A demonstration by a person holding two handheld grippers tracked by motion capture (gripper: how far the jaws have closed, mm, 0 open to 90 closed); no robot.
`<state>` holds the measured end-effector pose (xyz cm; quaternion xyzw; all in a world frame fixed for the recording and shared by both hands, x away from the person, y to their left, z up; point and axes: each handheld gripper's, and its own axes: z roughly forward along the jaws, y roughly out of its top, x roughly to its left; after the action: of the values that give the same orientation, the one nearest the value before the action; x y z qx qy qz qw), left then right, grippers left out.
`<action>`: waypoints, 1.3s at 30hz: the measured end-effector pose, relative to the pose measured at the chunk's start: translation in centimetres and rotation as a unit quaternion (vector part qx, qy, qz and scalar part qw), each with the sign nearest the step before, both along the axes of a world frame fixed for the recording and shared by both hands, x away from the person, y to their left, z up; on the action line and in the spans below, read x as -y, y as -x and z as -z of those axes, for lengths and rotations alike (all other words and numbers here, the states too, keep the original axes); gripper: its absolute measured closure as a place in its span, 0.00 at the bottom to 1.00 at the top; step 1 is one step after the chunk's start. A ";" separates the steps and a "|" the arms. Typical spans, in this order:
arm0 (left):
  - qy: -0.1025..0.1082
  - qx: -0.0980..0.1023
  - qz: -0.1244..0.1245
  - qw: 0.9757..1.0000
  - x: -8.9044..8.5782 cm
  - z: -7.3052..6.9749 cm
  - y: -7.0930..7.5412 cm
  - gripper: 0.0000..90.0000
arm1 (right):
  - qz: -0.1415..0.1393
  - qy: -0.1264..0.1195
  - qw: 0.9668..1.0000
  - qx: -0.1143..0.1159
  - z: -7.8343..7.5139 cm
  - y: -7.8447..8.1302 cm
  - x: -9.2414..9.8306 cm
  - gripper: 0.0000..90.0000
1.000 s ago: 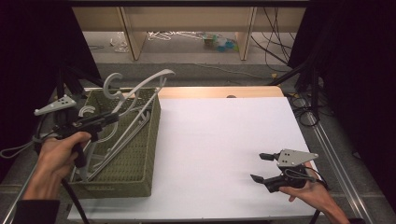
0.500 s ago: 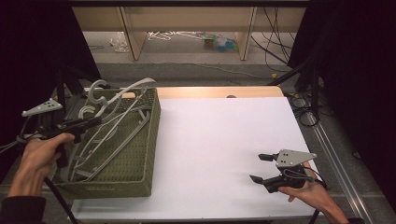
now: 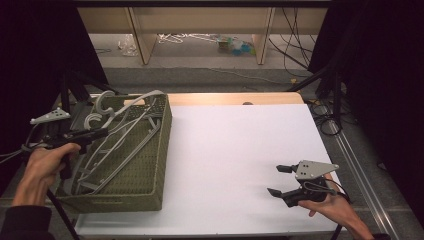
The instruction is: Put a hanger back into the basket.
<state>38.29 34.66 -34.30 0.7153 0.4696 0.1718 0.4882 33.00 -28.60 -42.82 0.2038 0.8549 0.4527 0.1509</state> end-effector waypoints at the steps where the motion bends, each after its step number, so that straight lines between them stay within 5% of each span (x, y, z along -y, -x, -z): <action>1: 0.002 0.000 -0.001 1.000 -0.2 0.1 0.0 0.88 | 0.000 0.000 1.000 -0.001 0.0 0.0 0.0 0.24; 4: 0.009 -0.023 0.000 1.000 -0.6 0.9 -0.1 0.88 | -0.002 0.006 1.000 -0.006 0.0 0.0 0.0 0.24; 16: 0.011 -0.040 0.008 0.999 -0.6 2.1 0.0 0.88 | -0.002 0.006 1.000 -0.003 0.1 -0.1 -0.1 0.24; 24: -0.012 -0.088 0.007 0.996 0.5 3.5 -1.5 0.88 | -0.004 0.007 1.000 -0.006 0.2 -0.1 -0.1 0.24; 30: -0.005 -0.115 -0.005 0.993 0.5 5.1 -1.7 0.87 | -0.004 0.007 1.000 -0.005 0.1 -0.1 -0.1 0.24; 37: -0.054 -0.117 -0.059 0.990 -0.4 6.2 -1.5 0.84 | -0.005 0.013 1.000 -0.014 0.1 -0.1 -0.1 0.24; 39: -0.082 -0.121 -0.068 0.987 -0.7 6.2 -1.5 0.84 | -0.005 0.013 1.000 -0.012 0.2 -0.1 -0.1 0.24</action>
<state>39.82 35.37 -40.49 0.7351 0.5568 0.1546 0.3546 33.11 -28.51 -42.98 0.2027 0.8635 0.4398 0.1412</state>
